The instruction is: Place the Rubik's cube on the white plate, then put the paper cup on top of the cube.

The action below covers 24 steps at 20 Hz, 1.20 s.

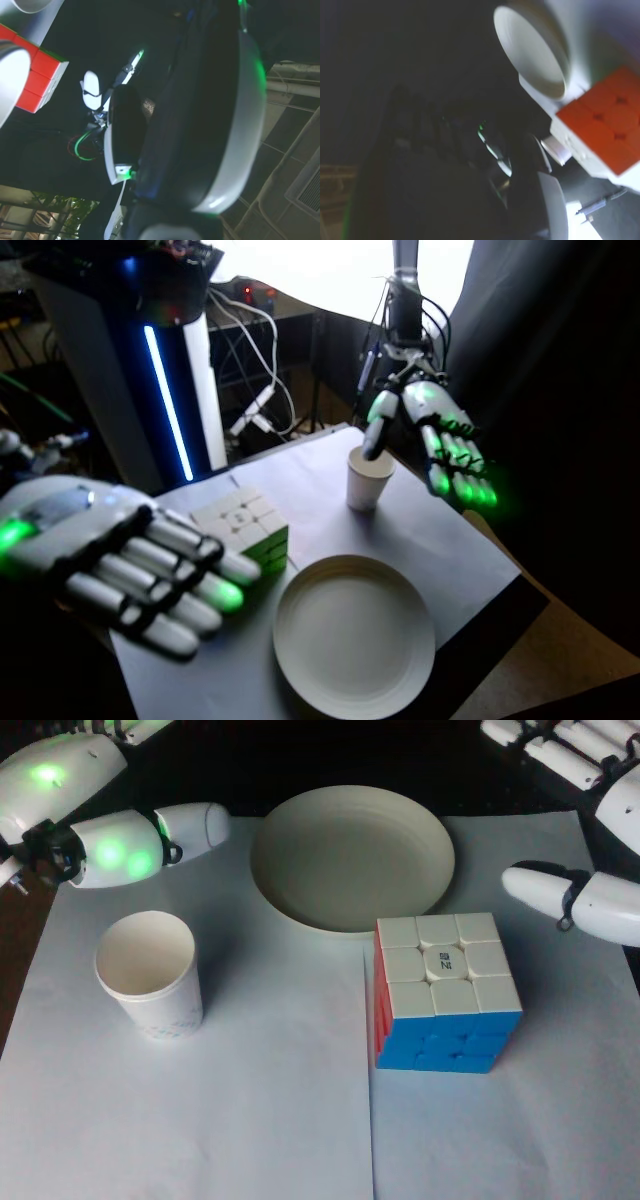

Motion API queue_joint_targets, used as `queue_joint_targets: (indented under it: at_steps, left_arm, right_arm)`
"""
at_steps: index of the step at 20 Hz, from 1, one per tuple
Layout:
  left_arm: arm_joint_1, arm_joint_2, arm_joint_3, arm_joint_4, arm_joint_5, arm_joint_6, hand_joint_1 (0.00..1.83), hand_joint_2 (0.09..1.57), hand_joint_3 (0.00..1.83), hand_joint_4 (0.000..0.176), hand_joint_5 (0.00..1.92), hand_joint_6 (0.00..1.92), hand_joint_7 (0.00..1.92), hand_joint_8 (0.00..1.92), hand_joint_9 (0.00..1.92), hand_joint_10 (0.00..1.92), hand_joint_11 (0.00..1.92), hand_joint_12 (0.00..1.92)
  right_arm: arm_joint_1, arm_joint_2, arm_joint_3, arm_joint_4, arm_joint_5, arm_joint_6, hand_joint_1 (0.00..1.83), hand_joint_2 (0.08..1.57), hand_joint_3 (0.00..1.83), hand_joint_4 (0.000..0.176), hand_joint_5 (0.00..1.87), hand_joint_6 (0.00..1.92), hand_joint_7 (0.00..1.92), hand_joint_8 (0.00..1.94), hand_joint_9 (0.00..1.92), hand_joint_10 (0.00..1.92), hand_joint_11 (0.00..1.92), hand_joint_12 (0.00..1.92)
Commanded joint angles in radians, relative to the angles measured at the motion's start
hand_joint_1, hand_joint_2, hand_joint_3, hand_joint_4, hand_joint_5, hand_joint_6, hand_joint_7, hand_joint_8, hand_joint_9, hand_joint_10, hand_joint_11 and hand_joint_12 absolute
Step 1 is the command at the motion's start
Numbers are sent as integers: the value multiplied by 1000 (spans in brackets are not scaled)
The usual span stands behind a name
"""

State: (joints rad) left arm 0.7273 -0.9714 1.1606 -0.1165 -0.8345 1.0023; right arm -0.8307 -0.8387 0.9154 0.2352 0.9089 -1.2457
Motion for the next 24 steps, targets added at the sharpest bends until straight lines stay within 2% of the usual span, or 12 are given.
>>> queue_joint_targets:
  at_steps: [1, 2, 4, 7, 12, 15, 17, 19, 20, 21, 22, 24]
  left_arm:
    - [-14, 5, 7, -10, -126, -2, 67, 1297, 1, 75, 0, 0, 0, 0, 0, 0, 0, 0]
    - [-14, 5, 8, -11, -125, -2, 83, 1309, 4, 48, 0, 0, 0, 0, 0, 0, 0, 0]
    - [-15, 5, 9, -12, -125, -2, 118, 1297, 0, 88, 0, 0, 0, 0, 0, 0, 0, 0]
    - [-14, 5, 10, -17, -128, -2, 91, 1304, 2, 64, 0, 0, 0, 0, 0, 0, 0, 0]
    - [-14, 4, 9, -21, -131, -2, 53, 1290, 0, 86, 0, 0, 0, 0, 0, 0, 11, 31]
    - [-14, 3, 9, -22, -131, -2, 132, 1292, 0, 86, 0, 0, 0, 0, 0, 0, 0, 33]
    - [-14, 2, 9, -22, -128, -2, 73, 1285, 0, 84, 0, 0, 0, 0, 0, 0, 0, 239]
    - [-14, 2, 9, -22, -128, -2, 144, 1290, 0, 98, 0, 0, 0, 0, 0, 0, 0, 0]
    - [-14, 1, 9, -22, -128, -2, 165, 1291, 0, 93, 2, 1, 0, 0, 0, 0, 0, 0]
    - [-15, 0, 9, -22, -129, -2, 133, 1292, 1, 76, 5, 1, 0, 0, 0, 0, 40, 22]
    - [-15, 0, 9, -22, -129, -2, 103, 1286, 0, 78, 8, 2, 0, 0, 0, 0, 15, 19]
    - [-15, -1, 10, -22, -129, -2, 155, 1290, 0, 84, 11, 2, 0, 0, 0, 0, 0, 0]
  right_arm:
    - [-6, 11, 12, -39, 148, 79, 361, 1174, 19, 6, 0, 0, 0, 0, 0, 0, 0, 439]
    - [-23, 15, 15, -64, 164, 134, 356, 1150, 3, 20, 0, 0, 0, 0, 0, 0, 0, 372]
    - [-59, 20, 15, -111, 207, 252, 330, 1109, 0, 22, 0, 0, 0, 0, 21, 7, 0, 652]
    - [-90, 20, 15, -217, 222, 396, 493, 1054, 0, 0, 0, 0, 0, 0, 0, 0, 0, 538]
    - [-141, -32, 20, -229, 221, 427, 563, 974, 0, 8, 0, 0, 0, 0, 0, 0, 0, 630]
    - [-149, -67, 39, -219, 209, 428, 716, 983, 2, 0, 0, 0, 0, 0, 0, 0, 0, 301]
    - [-154, -98, 56, -208, 192, 430, 742, 977, 0, 6, 0, 0, 0, 0, 0, 0, 0, 627]
    - [-153, -127, 76, -199, 164, 430, 751, 967, 0, 60, 0, 0, 0, 0, 0, 0, 0, 251]
    - [-149, -141, 86, -195, 146, 430, 778, 972, 0, 67, 0, 0, 0, 0, 0, 0, 0, 369]
    - [-140, -161, 100, -193, 116, 430, 803, 985, 5, 13, 0, 0, 0, 0, 0, 0, 0, 394]
    - [-134, -174, 108, -193, 100, 430, 748, 980, 0, 17, 0, 0, 0, 0, 0, 0, 0, 6]
    - [-122, -196, 125, -193, 80, 430, 762, 979, 0, 4, 0, 0, 0, 0, 0, 0, 0, 0]
